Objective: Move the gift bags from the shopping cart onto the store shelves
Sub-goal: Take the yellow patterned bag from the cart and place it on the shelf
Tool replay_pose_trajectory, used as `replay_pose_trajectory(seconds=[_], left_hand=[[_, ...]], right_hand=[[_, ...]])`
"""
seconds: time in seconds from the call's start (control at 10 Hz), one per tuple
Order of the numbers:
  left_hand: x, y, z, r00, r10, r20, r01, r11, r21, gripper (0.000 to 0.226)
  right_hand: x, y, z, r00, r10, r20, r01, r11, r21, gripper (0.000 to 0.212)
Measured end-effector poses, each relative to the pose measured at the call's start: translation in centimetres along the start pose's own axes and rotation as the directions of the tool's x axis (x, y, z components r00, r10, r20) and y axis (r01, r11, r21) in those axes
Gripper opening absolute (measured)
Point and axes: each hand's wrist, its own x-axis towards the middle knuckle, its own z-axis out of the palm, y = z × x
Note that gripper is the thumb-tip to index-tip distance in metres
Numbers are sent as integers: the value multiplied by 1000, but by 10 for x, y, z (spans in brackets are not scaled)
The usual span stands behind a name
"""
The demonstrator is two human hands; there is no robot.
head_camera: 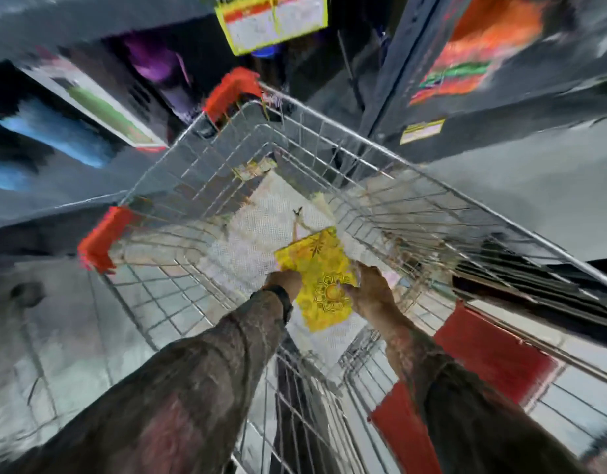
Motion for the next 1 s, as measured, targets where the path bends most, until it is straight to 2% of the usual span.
replay_pose_trajectory(seconds=[0.1, 0.2, 0.3, 0.4, 0.5, 0.6, 0.7, 0.8, 0.9, 1.0], left_hand=[[1, 7, 4, 997, -71, 6, 71, 997, 1, 46], [-26, 13, -7, 1000, 17, -1, -17, 997, 69, 44], [-65, 18, -23, 999, 35, -27, -39, 981, -188, 42], [-137, 25, -61, 984, 178, -9, -170, 921, -351, 49], [-226, 30, -116, 903, 424, -73, -416, 817, -400, 49], [-308, 25, -178, 746, 656, -119, -640, 654, -403, 56], [-385, 21, -250, 511, 837, -195, -818, 403, -411, 61], [-446, 24, -327, 293, 885, -361, -929, 175, -327, 67], [-499, 30, -397, 108, 879, -464, -978, 10, -207, 67], [-533, 35, -440, 6, 856, -518, -988, -75, -137, 71]], right_hand=[[4, -1, 2, 998, 55, 44, -58, 995, 82, 58], [-14, -9, -4, 994, 106, -39, -97, 978, 185, 41], [-53, -29, -21, 971, 156, -182, -99, 952, 291, 23], [-101, -60, -54, 944, 121, -306, 25, 900, 435, 20], [-168, -112, -96, 915, -22, -404, 235, 841, 487, 34], [-237, -175, -129, 850, -165, -499, 455, 707, 542, 32], [-307, -259, -157, 732, -295, -614, 660, 529, 533, 24], [-373, -350, -179, 586, -423, -690, 810, 319, 492, 29], [-424, -424, -191, 438, -500, -747, 896, 177, 407, 30], [-450, -470, -196, 356, -532, -768, 924, 76, 375, 27]])
